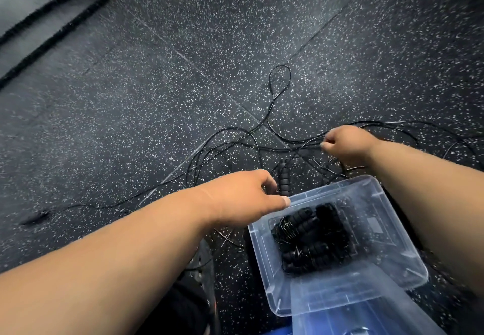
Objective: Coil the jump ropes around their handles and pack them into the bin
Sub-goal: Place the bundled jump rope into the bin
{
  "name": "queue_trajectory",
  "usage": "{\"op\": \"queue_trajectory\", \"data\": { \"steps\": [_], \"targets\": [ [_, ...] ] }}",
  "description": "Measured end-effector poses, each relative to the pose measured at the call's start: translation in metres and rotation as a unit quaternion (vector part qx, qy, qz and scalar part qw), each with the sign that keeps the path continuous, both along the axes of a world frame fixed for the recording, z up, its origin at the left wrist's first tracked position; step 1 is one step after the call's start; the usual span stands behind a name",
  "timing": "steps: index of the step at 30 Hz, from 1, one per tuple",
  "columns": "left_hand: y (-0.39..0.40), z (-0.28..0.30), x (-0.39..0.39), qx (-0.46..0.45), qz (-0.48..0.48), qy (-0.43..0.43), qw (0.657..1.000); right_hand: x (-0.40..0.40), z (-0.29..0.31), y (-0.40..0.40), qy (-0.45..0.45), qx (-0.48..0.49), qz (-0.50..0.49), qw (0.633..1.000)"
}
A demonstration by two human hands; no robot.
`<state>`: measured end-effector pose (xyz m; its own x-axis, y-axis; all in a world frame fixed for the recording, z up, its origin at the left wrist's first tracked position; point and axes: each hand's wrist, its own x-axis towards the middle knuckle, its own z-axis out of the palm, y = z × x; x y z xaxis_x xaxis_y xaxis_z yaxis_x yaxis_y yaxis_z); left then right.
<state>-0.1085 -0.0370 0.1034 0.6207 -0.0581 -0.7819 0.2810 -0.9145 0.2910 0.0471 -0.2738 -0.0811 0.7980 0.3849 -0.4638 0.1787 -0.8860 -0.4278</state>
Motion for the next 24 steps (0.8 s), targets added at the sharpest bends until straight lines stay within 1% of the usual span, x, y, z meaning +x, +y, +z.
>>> {"op": "queue_trajectory", "data": {
  "steps": [2, 4, 8, 11, 13, 16, 18, 21, 24],
  "targets": [
    [0.000, 0.010, -0.009, -0.005, -0.005, -0.011, 1.000, -0.010, 0.008, 0.004, 0.025, -0.004, -0.002, 1.000],
    [0.001, 0.016, -0.020, -0.005, -0.013, -0.024, 1.000, -0.024, 0.002, -0.005, 0.062, -0.007, -0.025, 0.998],
    [0.008, 0.024, -0.044, 0.025, -0.043, -0.030, 0.998, -0.056, -0.014, -0.041, 0.146, -0.079, -0.034, 0.986],
    [0.014, 0.028, -0.058, 0.053, -0.063, -0.031, 0.996, -0.068, -0.007, -0.055, 0.208, -0.116, -0.020, 0.971],
    [0.016, 0.029, -0.062, 0.059, -0.066, -0.029, 0.996, -0.070, -0.004, -0.061, 0.231, -0.142, -0.045, 0.961],
    [0.016, 0.029, -0.062, 0.056, -0.060, -0.020, 0.996, -0.068, -0.013, -0.059, 0.216, -0.147, -0.037, 0.965],
    [0.015, 0.027, -0.059, 0.056, -0.054, -0.015, 0.997, -0.063, -0.019, -0.051, 0.204, -0.123, -0.051, 0.970],
    [0.011, 0.021, -0.051, 0.051, -0.051, -0.006, 0.997, -0.057, -0.019, -0.030, 0.236, -0.090, -0.066, 0.965],
    [0.005, 0.016, -0.040, 0.039, -0.049, 0.004, 0.998, -0.052, -0.031, -0.016, 0.261, -0.108, -0.034, 0.959]
  ]
}}
